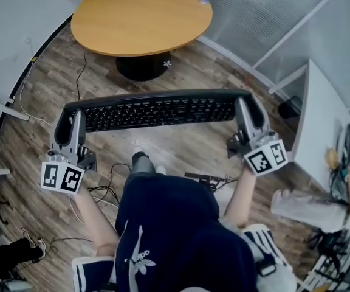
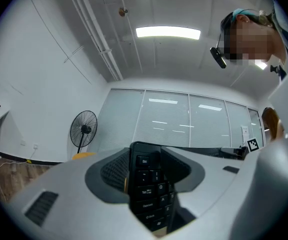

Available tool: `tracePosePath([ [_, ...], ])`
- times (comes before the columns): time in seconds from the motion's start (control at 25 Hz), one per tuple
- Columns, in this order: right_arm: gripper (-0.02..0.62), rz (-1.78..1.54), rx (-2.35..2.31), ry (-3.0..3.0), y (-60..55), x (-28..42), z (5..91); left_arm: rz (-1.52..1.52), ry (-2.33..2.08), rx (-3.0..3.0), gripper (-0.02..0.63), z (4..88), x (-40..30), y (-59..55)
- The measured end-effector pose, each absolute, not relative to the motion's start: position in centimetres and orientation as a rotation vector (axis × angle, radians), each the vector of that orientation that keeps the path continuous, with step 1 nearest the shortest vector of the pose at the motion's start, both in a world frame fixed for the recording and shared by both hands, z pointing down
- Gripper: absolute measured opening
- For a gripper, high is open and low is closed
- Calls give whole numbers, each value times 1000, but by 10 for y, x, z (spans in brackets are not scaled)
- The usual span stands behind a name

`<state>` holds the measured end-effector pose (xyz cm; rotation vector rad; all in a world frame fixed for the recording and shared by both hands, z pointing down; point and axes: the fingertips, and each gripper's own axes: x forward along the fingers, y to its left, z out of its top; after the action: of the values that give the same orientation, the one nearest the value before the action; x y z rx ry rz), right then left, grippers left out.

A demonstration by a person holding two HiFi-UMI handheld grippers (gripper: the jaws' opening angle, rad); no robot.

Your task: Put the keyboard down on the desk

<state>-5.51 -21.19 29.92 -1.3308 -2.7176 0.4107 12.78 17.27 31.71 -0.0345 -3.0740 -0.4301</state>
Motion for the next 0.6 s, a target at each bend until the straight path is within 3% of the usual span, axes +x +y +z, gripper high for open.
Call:
tracePosePath([
  [0.36, 137, 438, -1415, -2679, -273, -21, 307, -397, -3098, -129, 193, 315, 185, 102],
  [0.6, 137, 441, -1383, -2709, -215, -57, 295, -410, -3101, -76, 193, 311, 139, 163],
])
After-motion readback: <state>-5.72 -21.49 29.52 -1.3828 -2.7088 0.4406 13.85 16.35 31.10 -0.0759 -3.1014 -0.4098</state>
